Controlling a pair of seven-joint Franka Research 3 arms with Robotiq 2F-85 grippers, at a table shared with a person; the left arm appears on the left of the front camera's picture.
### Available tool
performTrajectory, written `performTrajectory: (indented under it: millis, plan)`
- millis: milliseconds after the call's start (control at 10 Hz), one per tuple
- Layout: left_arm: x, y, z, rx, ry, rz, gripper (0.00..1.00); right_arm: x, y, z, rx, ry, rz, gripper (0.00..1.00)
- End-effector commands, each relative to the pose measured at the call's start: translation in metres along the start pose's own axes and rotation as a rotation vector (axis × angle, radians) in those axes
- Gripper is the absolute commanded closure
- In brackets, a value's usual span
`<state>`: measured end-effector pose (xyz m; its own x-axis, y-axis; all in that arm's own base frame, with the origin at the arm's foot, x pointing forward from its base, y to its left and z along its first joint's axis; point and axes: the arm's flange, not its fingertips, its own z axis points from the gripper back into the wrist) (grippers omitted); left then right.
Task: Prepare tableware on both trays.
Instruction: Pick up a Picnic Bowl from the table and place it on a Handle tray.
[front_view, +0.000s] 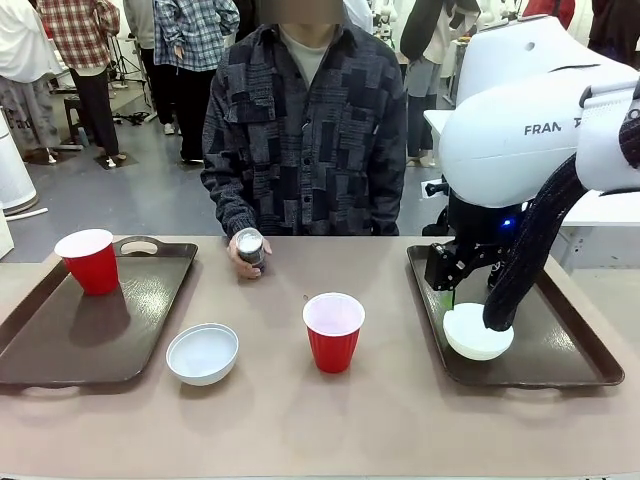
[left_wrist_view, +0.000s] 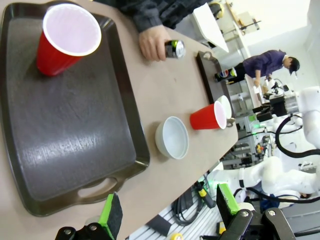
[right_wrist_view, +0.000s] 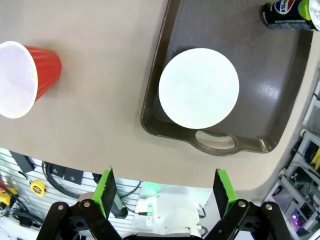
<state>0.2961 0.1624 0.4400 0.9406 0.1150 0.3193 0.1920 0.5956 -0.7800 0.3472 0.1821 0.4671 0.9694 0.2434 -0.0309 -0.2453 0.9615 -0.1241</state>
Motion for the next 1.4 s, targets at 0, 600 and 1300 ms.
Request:
performTrajectory:
  millis: [0, 600, 1300]
  plan:
    - [0.0, 0.001, 0.001, -0.017, -0.009, -0.019, 0.0, 0.001, 0.001, -0.002, 0.001, -0.001, -0.003, 0.0]
    - [0.015, -0.016, 0.001, 0.056, -0.035, 0.089, 0.0, -0.026, -0.015, 0.012, 0.116, -0.066, -0.028, 0.0]
    - [0.051, -0.149, -0.109, 0.557, 0.241, -0.149, 0.0, -0.111, -0.204, -0.026, 0.837, -0.15, -0.226, 0.0]
